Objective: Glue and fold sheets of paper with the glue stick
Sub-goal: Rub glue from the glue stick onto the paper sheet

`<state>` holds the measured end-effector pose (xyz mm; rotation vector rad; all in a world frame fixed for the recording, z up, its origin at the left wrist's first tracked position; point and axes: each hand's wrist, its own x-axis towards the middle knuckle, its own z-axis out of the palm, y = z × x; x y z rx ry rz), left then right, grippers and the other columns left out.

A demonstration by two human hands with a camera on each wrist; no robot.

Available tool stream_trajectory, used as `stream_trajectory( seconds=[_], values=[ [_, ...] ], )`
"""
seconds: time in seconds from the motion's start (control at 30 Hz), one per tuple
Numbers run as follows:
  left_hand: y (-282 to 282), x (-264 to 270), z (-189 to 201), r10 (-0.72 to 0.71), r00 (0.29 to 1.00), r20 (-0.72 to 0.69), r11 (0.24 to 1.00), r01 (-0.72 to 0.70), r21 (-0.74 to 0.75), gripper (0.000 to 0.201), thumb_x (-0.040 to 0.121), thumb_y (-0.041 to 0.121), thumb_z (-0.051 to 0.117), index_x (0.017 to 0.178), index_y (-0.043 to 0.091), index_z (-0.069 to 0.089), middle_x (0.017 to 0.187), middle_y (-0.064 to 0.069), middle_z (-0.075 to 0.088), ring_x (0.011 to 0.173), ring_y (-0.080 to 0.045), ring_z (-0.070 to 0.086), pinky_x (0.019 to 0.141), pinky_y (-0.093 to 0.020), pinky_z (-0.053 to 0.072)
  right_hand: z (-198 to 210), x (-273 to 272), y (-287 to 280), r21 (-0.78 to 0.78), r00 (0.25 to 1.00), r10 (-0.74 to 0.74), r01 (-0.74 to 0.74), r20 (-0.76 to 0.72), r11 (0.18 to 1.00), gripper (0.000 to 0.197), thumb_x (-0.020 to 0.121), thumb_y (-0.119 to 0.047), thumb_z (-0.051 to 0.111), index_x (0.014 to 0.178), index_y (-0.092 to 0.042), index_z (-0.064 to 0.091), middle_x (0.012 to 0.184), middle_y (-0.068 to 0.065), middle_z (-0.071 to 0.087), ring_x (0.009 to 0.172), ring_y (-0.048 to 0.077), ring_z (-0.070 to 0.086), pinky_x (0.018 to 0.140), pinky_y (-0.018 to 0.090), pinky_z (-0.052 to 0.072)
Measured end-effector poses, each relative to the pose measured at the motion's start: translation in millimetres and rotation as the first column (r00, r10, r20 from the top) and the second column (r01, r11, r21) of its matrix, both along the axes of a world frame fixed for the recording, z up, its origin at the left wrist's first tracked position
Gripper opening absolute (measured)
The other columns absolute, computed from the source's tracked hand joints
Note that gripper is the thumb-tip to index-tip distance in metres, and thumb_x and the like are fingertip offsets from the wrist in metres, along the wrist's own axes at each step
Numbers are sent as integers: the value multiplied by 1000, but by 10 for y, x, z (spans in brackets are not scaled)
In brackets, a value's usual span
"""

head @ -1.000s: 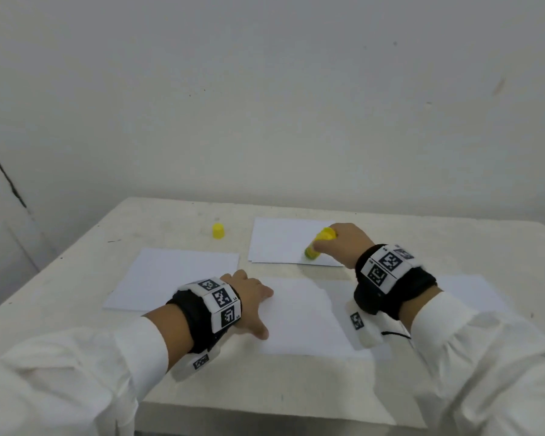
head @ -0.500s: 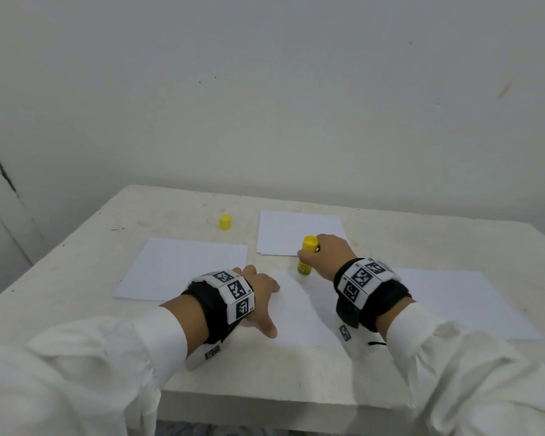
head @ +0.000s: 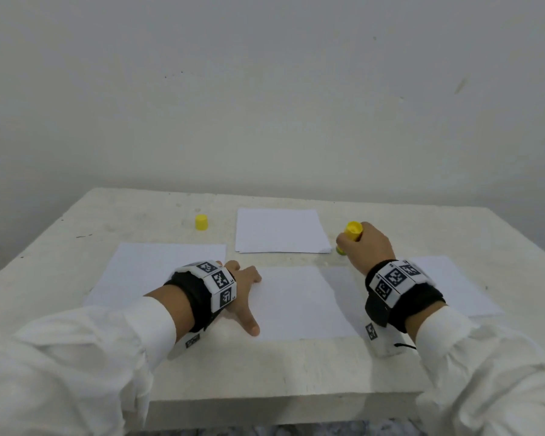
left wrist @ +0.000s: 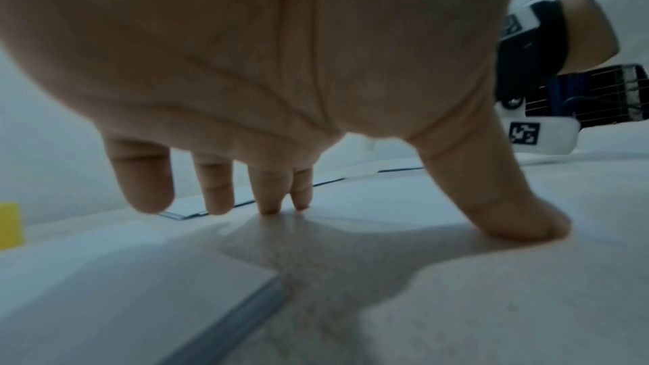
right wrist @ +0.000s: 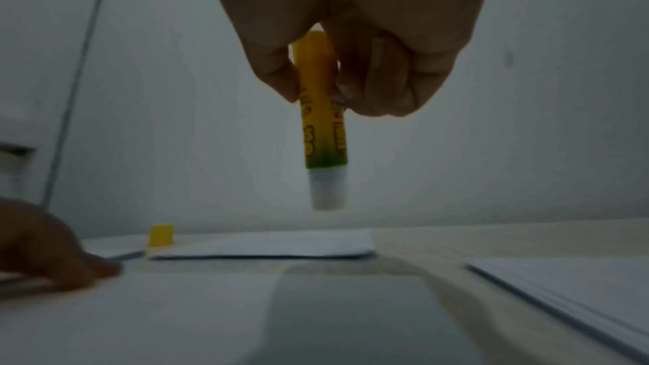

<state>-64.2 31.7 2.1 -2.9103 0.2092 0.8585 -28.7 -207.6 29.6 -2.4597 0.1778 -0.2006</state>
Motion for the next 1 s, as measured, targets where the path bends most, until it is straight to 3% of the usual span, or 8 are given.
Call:
stream_trajectory(
  seconds=[0.1, 0.23, 0.37, 0.5, 0.6, 0.7, 0.83, 1.0],
  values=[
    [26, 1, -2, 10, 1000, -2, 1000, -10, 8, 130, 48, 78, 73, 148, 39, 1, 156, -6, 10, 138, -39, 21, 111, -53, 26, 61, -103, 301, 49, 977, 212, -211, -15, 976, 27, 82, -34, 56, 82, -7, 61, 69, -2, 52, 67, 18, 49, 55, 26, 34],
    [27, -7, -11, 18, 1000, -16, 1000, -17, 22, 137, 41, 80, 73, 147, 42, -5, 158, -4, 5, 140, -37, 19, 110, -53, 26, -25, -224, 830, -29, 857, 475, -490, -201, 871, 27, 85, -32, 58, 69, -14, 48, 71, 0, 51, 65, 14, 47, 56, 26, 35],
    [2, -20, -9, 14, 1000, -10, 1000, -14, 24, 134, 34, 80, 75, 142, 42, 4, 151, -3, 18, 134, -36, 30, 107, -52, 33, -135, -176, 1043, -94, 845, 483, -514, -230, 853, 29, 84, -36, 57, 66, -20, 41, 71, -3, 48, 69, 15, 47, 56, 25, 35],
    [-23, -40, 22, 36, 999, -33, 999, -35, 28, 135, 32, 80, 75, 143, 45, 6, 154, -4, 14, 135, -37, 27, 108, -51, 30, -117, -261, 1018, -90, 805, 547, -577, -229, 812, 33, 85, -39, 57, 65, -19, 41, 67, -4, 47, 62, 11, 44, 56, 25, 35],
    [-34, -23, 13, 26, 999, -32, 999, -25, 33, 143, 19, 86, 69, 142, 49, 7, 155, -5, 14, 138, -35, 25, 108, -53, 29, -82, -453, 953, -64, 757, 613, -640, -226, 766, 32, 84, -33, 59, 61, -18, 42, 63, -5, 46, 57, 8, 42, 54, 22, 34],
    [-63, -19, 11, -31, 999, -23, 999, 32, 36, 143, 33, 82, 74, 148, 37, 3, 156, 0, 13, 142, -31, 15, 111, -53, 25, -57, -623, 885, -80, 728, 643, -675, -239, 734, 34, 82, -27, 60, 57, -19, 39, 58, -6, 43, 53, 7, 39, 52, 22, 32],
    [-106, -81, 93, -31, 999, 14, 998, 30, 53, 127, 59, 64, 78, 150, 21, 2, 152, -3, 20, 140, -29, 19, 109, -44, 27, -70, -715, 754, -85, 738, 631, -664, -239, 743, 34, 81, -30, 60, 58, -17, 40, 60, -4, 44, 54, 9, 39, 55, 26, 33],
    [-53, -36, 55, 55, 998, -37, 997, -53, 60, 144, 44, 74, 78, 149, 35, -12, 157, -7, 5, 141, -33, 17, 113, -48, 24, -62, -749, 369, -73, 783, 576, -605, -234, 793, 33, 82, -30, 60, 60, -17, 39, 61, -6, 43, 56, 9, 39, 55, 23, 33]
  ],
)
